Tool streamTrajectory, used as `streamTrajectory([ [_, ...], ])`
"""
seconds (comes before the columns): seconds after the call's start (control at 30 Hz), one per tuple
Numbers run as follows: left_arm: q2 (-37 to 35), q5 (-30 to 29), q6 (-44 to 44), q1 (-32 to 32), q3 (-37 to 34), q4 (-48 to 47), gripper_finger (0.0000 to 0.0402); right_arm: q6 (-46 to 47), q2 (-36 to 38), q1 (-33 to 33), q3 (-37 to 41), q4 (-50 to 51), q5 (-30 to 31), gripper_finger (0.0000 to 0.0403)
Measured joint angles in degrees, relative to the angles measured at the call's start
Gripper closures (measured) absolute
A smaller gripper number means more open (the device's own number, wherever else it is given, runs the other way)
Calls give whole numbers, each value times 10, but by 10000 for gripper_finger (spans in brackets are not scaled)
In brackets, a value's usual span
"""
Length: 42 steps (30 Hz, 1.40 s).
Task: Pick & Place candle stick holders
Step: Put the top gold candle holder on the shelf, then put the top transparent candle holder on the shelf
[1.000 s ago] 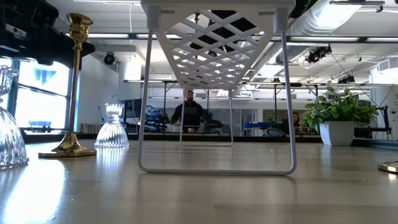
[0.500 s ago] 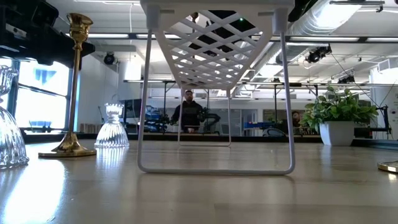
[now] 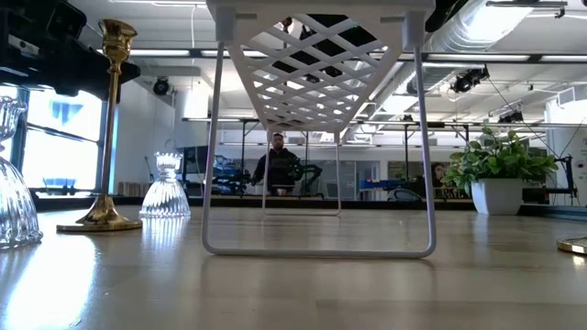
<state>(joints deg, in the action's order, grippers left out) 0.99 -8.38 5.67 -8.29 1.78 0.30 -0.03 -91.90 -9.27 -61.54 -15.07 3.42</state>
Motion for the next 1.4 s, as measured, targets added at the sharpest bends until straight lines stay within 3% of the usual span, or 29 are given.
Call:
streamTrajectory([
  [0.43,0,0,0,0,0,0,401,-2,0,1,0,-11,16,193],
  [0.7,0,0,0,0,0,0,401,-20,2,12,0,-28,58,117],
  [1.4,0,0,0,0,0,0,401,-30,76,61,0,48,122,104],
])
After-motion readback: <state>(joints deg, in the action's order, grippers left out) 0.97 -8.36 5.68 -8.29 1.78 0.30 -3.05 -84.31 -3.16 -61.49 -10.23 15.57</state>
